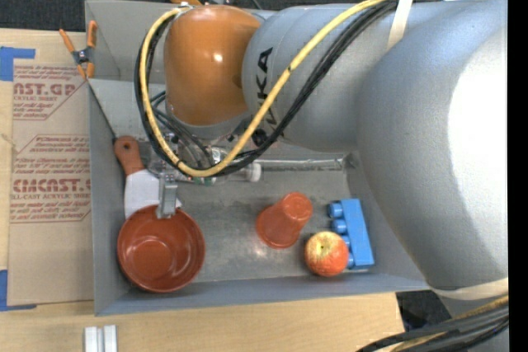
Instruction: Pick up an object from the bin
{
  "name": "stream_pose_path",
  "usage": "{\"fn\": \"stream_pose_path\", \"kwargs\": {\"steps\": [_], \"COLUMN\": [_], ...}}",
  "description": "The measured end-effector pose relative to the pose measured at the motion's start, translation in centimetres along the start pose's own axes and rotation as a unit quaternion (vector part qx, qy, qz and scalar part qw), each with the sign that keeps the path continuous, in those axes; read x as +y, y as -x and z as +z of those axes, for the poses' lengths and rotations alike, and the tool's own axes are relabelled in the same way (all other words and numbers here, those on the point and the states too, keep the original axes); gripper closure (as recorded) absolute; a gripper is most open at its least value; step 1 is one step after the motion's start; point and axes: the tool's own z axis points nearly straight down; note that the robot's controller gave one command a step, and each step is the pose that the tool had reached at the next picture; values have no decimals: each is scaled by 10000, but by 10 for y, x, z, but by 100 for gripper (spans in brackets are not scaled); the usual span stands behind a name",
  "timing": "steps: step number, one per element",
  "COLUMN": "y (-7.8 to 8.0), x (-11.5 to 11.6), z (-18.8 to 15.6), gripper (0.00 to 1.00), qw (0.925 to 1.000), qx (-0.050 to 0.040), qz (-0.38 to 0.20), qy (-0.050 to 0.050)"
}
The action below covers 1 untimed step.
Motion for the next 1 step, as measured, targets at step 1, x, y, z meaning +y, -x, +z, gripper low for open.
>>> {"fn": "stream_pose_path", "kwargs": {"steps": [1], "y": [0], "x": [0], "z": [0], "gripper": [0], "qw": [10000], "qx": [0], "qz": [0], "qy": [0]}}
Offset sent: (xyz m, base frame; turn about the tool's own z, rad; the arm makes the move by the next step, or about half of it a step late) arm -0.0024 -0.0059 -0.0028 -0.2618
